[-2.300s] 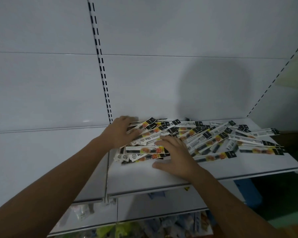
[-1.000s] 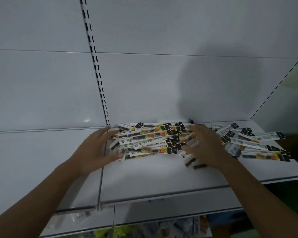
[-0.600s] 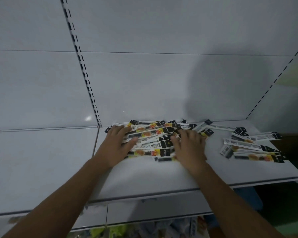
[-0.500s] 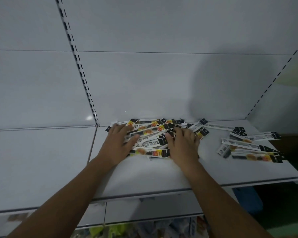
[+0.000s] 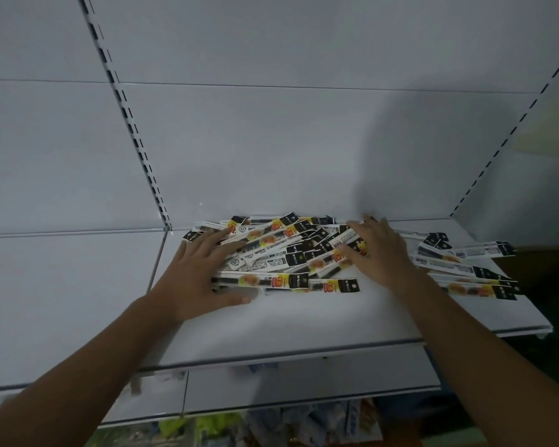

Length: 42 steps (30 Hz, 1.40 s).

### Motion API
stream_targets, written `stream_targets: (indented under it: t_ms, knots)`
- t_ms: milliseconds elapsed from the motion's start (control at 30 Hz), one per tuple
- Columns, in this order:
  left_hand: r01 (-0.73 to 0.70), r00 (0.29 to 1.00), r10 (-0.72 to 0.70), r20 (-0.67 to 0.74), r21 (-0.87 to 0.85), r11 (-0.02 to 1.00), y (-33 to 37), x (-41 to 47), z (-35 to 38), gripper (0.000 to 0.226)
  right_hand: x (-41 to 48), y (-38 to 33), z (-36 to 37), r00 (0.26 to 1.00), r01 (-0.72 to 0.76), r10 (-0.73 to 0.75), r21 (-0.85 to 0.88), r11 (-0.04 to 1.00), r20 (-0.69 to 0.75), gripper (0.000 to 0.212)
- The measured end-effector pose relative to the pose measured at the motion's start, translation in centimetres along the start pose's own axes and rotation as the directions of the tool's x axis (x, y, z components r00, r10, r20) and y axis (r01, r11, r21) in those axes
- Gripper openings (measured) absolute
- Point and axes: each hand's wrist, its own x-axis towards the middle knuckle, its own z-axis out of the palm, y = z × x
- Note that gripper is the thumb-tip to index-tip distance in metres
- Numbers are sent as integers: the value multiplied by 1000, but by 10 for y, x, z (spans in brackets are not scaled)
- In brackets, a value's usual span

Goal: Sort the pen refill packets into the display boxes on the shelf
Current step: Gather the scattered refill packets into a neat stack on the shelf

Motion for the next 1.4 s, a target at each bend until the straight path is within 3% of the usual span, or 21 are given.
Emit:
stream_targets:
  t_ms: [100,267,433,500,567,633,700,800,867,967,1067,1200,1333,1400]
  knots:
    - [12,999,-12,-48,15,1000,-3,8,9,106,0,-8,7,995,-83,82,12,996,61,69]
    - [2,998,-7,-68,-73,997,1,17,14,107,-14,-52,17,976,-170,188,152,974,-112,56]
    - [46,999,-47,-2,-149,988,15,32,17,107,-15,-103,26,919,-283,355,342,896,-171,41]
    - [44,999,-46,-11,-147,988,17,33,19,101,-17,-113,28,896,-246,389,488,837,-216,36]
    - [37,999,-40,-16,-150,988,16,31,18,96,-25,-115,24,847,-125,439,692,711,-299,27]
    - [38,999,-41,-16,-133,990,16,28,16,96,-34,-109,10,787,11,478,783,621,-390,22]
    - [9,1000,-11,-29,-82,997,18,25,11,101,-42,-93,-7,786,46,465,789,613,-408,21]
    - [-115,993,116,5,-64,991,32,17,-4,107,-60,-60,-26,940,-21,231,635,772,-250,14]
    - [-199,977,201,67,-45,979,51,9,-11,112,-80,-43,-30,996,-49,80,493,869,-43,34]
    - [-258,953,250,172,22,966,72,5,-2,115,-108,-30,-20,990,-51,-5,395,917,140,60]
    - [-255,954,234,187,95,962,74,11,14,99,-120,-29,-4,994,-74,34,396,915,107,54]
    - [-248,967,242,74,83,965,64,22,21,67,-118,-50,10,993,-100,118,409,907,-18,41]
    - [-265,964,261,51,83,961,63,33,21,64,-115,-66,23,990,-92,130,431,898,-59,47]
    - [-303,953,299,58,92,949,73,37,22,66,-118,-69,15,992,-55,107,530,846,-68,48]
